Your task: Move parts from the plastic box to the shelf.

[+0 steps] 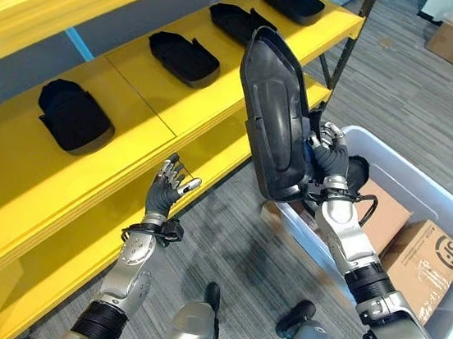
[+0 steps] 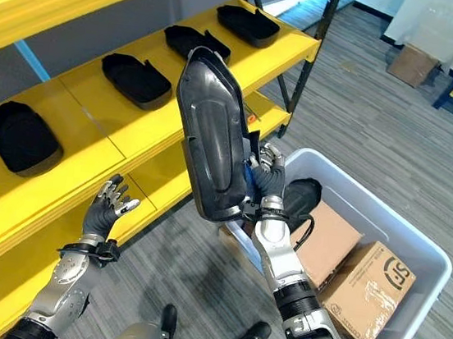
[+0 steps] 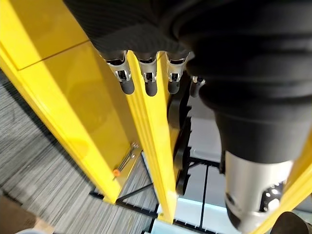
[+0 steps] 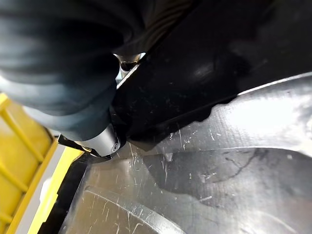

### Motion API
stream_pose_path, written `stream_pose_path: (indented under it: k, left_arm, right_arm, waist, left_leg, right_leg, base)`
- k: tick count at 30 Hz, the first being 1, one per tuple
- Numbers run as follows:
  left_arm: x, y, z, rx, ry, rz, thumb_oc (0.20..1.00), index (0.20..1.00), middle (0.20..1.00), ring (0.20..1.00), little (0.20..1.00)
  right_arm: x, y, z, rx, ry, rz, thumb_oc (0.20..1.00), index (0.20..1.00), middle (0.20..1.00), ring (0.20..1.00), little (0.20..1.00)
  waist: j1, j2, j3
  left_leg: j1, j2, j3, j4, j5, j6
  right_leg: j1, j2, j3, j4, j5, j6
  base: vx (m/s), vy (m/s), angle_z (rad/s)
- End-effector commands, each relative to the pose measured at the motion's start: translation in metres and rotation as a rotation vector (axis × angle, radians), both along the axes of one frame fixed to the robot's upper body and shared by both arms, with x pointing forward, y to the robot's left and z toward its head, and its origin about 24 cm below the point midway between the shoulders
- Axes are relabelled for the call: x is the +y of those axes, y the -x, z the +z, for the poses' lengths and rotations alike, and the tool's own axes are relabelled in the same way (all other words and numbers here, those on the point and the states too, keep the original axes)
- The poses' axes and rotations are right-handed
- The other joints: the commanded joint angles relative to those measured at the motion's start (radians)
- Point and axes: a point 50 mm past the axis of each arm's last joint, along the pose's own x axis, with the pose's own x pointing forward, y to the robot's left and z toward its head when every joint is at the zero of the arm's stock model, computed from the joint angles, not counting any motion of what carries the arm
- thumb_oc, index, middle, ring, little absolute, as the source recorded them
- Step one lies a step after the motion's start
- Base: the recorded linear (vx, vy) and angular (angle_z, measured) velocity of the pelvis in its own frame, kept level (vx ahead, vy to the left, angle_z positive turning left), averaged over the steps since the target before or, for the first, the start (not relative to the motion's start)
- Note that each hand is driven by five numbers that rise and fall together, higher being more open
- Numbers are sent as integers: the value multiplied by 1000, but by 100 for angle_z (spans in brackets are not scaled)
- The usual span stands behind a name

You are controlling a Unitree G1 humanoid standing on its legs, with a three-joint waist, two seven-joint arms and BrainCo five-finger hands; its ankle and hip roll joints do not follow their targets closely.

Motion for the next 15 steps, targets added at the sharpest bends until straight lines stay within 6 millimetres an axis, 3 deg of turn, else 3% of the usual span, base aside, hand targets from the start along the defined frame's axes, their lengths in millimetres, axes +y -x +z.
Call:
stream_pose_path:
  k: [1, 6, 8, 9, 10, 11, 12, 13, 15]
  left_arm:
    - [1, -7, 42, -204, -64, -29, 1000, 1000, 1000, 1000, 1000]
    - [4, -7, 43, -206, -76, -18, 1000, 1000, 1000, 1000, 1000]
    - [6, -8, 45, -217, -89, -9, 1000, 1000, 1000, 1000, 1000]
    - [7, -9, 44, -217, -94, -8, 1000, 1000, 1000, 1000, 1000]
    - [7, -10, 43, -212, -105, -11, 1000, 1000, 1000, 1000, 1000]
    - [7, -10, 43, -212, -105, -11, 1000, 1000, 1000, 1000, 1000]
    - [6, -12, 43, -207, -123, -17, 1000, 1000, 1000, 1000, 1000]
    - [5, -12, 43, -205, -132, -30, 1000, 1000, 1000, 1000, 1000]
    - [4, -12, 44, -207, -143, -42, 1000, 1000, 1000, 1000, 1000]
  right_arm:
    - [13, -11, 41, -164, -36, 35, 200, 200, 200, 200, 200]
    - [16, -12, 41, -156, -43, 39, 200, 200, 200, 200, 200]
    - [16, -12, 41, -159, -38, 49, 200, 200, 200, 200, 200]
    - [16, -10, 41, -161, -36, 57, 200, 200, 200, 200, 200]
    - [11, -8, 42, -173, -25, 57, 200, 200, 200, 200, 200]
    - [10, -8, 42, -174, -25, 57, 200, 200, 200, 200, 200]
    - [7, -7, 42, -177, -18, 58, 200, 200, 200, 200, 200]
    - [7, -6, 41, -177, -22, 63, 200, 200, 200, 200, 200]
    - [4, -4, 37, -170, -42, 56, 200, 200, 200, 200, 200]
  waist:
    - [12, -33, -11]
    - [14, -32, -19]
    - [-4, -21, -24]
    - [-22, -15, -26]
    - [-62, -7, -19]
    - [-59, -7, -22]
    - [-79, -4, -12]
    - [-89, -7, -9]
    - [-96, -19, -11]
  left_leg:
    - [-39, -34, -15, 38, -75, 39]
    - [-43, -73, -32, 57, -93, 65]
    - [-37, -95, -52, 30, -65, 86]
    - [-30, -102, -76, 15, -55, 92]
    - [-21, -117, -125, 1, -39, 100]
    - [-25, -117, -123, 0, -37, 100]
    - [-19, -122, -148, -7, -26, 103]
    - [-15, -127, -161, -17, -19, 105]
    - [-7, -142, -185, -37, -11, 105]
  right_leg:
    - [96, -54, 87, -93, 119, 161]
    - [96, -78, 145, -82, 146, 169]
    - [53, -49, 291, -41, 137, 132]
    - [35, -2, 385, -36, 110, 115]
    - [-21, 128, 569, 12, 56, 86]
    - [-28, 129, 572, 15, 57, 85]
    - [-51, 208, 621, 60, 5, 68]
    - [-69, 266, 630, 81, -31, 53]
    - [-66, 324, 613, 63, -52, 35]
  base:
    - [53, 192, 19]
    - [59, 216, 18]
    - [8, 215, 53]
    - [12, 198, 84]
    - [52, 125, 87]
    - [49, 113, 95]
    - [18, 52, 94]
    - [40, 52, 86]
    - [60, -28, 65]
